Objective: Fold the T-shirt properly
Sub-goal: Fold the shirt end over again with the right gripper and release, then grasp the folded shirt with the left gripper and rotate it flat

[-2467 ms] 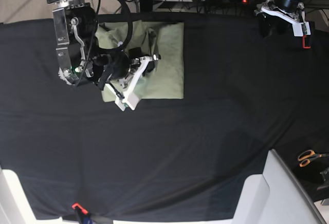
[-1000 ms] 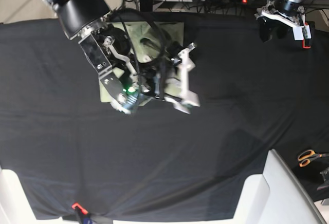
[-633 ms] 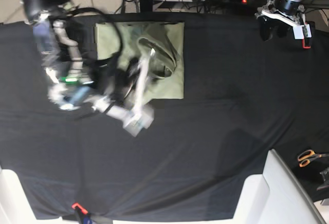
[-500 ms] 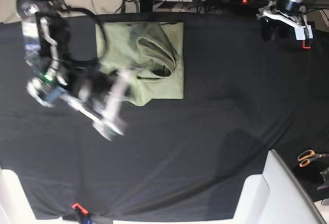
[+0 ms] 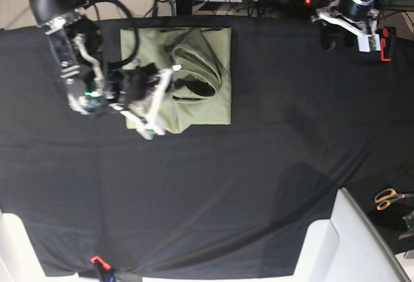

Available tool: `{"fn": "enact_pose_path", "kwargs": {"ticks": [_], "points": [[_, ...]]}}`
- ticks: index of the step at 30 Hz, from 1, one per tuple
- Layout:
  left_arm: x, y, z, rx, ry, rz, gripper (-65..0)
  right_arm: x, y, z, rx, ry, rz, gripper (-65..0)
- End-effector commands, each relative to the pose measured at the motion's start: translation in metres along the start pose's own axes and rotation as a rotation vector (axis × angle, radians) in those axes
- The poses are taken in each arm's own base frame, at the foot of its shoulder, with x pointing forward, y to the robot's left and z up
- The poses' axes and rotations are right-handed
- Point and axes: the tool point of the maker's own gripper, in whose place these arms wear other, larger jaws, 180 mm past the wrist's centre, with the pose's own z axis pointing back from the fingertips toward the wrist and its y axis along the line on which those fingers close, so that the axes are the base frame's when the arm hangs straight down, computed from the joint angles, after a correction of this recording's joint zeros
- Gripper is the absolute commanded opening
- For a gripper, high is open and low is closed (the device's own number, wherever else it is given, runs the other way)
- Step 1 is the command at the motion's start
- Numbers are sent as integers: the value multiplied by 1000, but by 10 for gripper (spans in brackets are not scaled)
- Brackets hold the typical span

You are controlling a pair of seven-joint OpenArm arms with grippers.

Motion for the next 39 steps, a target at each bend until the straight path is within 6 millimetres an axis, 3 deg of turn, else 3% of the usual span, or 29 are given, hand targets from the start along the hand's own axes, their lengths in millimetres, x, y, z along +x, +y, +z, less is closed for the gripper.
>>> {"fn": "enact_pose_path", "kwargs": {"ticks": [1,10,20,26,31,33,37,39], "points": [[10,0,3,-7,-36,-10,-298,18,3,5,8,-43,29,-650],[9,1,4,-7,-34,-10,-298,59,52,-1,74,-85,164,-650],[8,1,3,-6,-31,-7,-298,65,113,-32,171,-6,249,-650],[8,1,3,-6,-31,-7,-298,76,138,-16,183,-24,382,-650],[8,1,3,-6,-31,-7,-298,87,114,10,135,-87,358,-650],[8,0,3,-8,-30,-7,-298,86,86,18,95,-112,295,-650],[7,-9,3,-15,-41,18,-298,70,43,16,37,-79,196,-650],[15,-25,1,-46,-47,16,-298,63,31,16,21,-96,177,-650]]}}
